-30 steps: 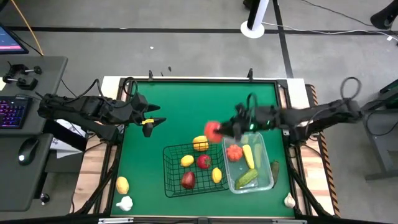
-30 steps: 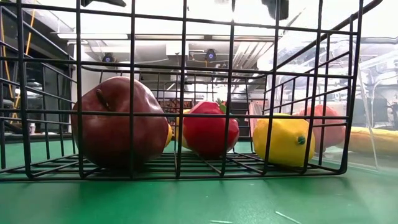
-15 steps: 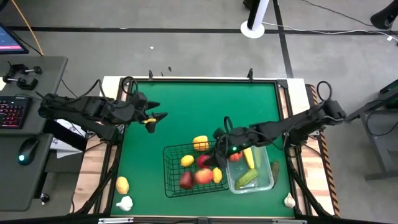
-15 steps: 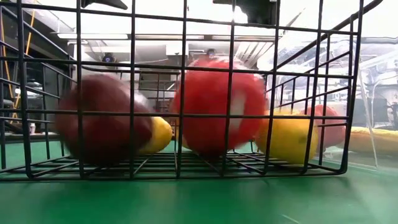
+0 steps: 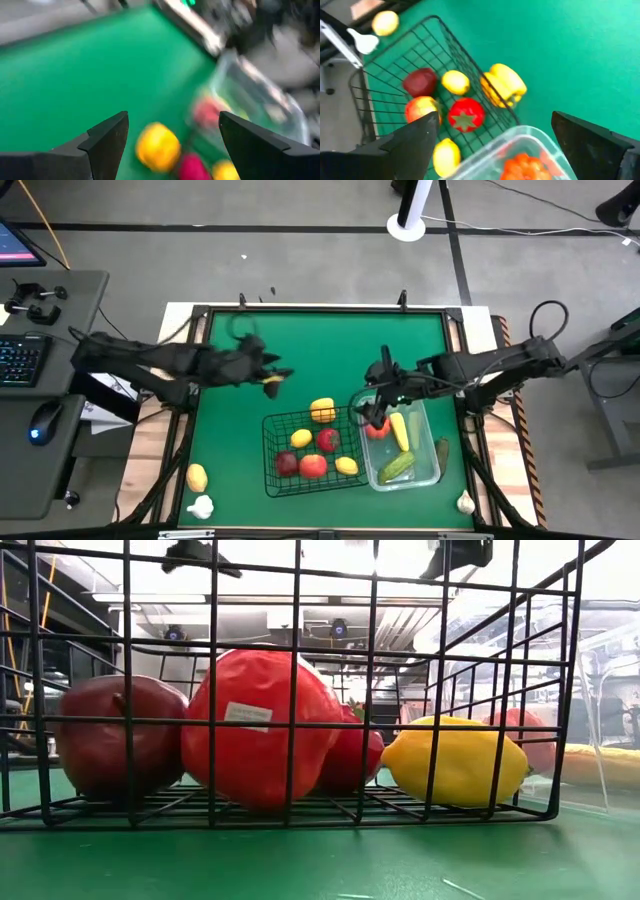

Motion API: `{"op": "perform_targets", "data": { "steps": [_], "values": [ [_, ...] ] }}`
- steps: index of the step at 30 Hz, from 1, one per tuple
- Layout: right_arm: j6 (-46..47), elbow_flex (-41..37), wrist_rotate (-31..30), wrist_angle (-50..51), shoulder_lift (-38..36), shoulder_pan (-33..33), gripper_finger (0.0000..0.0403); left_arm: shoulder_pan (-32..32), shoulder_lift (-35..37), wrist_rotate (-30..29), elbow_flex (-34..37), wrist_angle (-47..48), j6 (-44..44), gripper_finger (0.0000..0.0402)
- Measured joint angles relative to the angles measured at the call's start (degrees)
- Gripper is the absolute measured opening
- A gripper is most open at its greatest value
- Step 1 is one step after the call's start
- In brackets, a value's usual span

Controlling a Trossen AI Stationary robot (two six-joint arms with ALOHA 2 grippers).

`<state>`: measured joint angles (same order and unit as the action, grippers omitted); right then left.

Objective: Sort produce into baskets
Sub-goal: Put the bell pepper into the transparent bin

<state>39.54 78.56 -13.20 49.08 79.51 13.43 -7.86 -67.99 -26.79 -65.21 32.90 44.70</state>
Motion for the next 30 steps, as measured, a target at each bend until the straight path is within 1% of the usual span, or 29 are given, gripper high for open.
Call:
{"op": "perform_targets", "data": {
  "steps": [2, 3, 4, 7, 11, 12, 16, 21, 25, 30],
  "values": [
    [-0.18, 0.00, -0.12, 0.50, -0.86, -0.26, 0.0378, 3.46, -3.74, 11.97, -0.02, -1.50, -2.32, 0.0298],
    [-0.22, 0.00, -0.21, 0.43, -1.36, -0.34, 0.0378, 4.82, -5.92, 16.56, -0.12, -1.37, -4.21, 0.0298],
    [-0.56, 0.00, -0.19, 0.39, -1.97, -0.33, 0.0378, 5.99, -8.19, 19.67, -0.36, -0.48, -6.76, 0.0298],
    [-0.05, 0.00, -0.13, -0.03, -3.59, -0.10, 0.0378, 9.27, -14.51, 25.63, -0.65, 0.21, -15.58, 0.0298],
    [2.02, 0.00, -0.08, -0.02, -5.40, 1.40, 0.0378, 13.68, -21.66, 39.60, -0.94, -5.67, -25.91, 0.0298],
    [2.45, 0.00, -0.09, -0.02, -5.62, 1.92, 0.0378, 14.65, -23.42, 41.93, -0.94, -6.71, -27.44, 0.0298],
    [6.02, 0.00, -1.42, -0.02, -5.68, 4.15, 0.0378, 18.18, -29.69, 45.23, -0.94, -8.24, -29.99, 0.0298],
    [9.43, 0.00, -4.65, -0.02, -5.68, 6.42, 0.0378, 21.22, -35.00, 54.35, -0.94, -12.93, -30.30, 0.0298],
    [11.41, 0.00, -6.45, -0.02, -5.68, 6.93, 0.0378, 21.38, -36.75, 55.44, -0.94, -16.94, -30.81, 0.0298],
    [12.09, -0.02, -7.64, 0.00, -5.68, 6.88, 0.0378, 20.81, -37.48, 57.00, -0.92, -17.67, -32.92, 0.0298]
  ]
}}
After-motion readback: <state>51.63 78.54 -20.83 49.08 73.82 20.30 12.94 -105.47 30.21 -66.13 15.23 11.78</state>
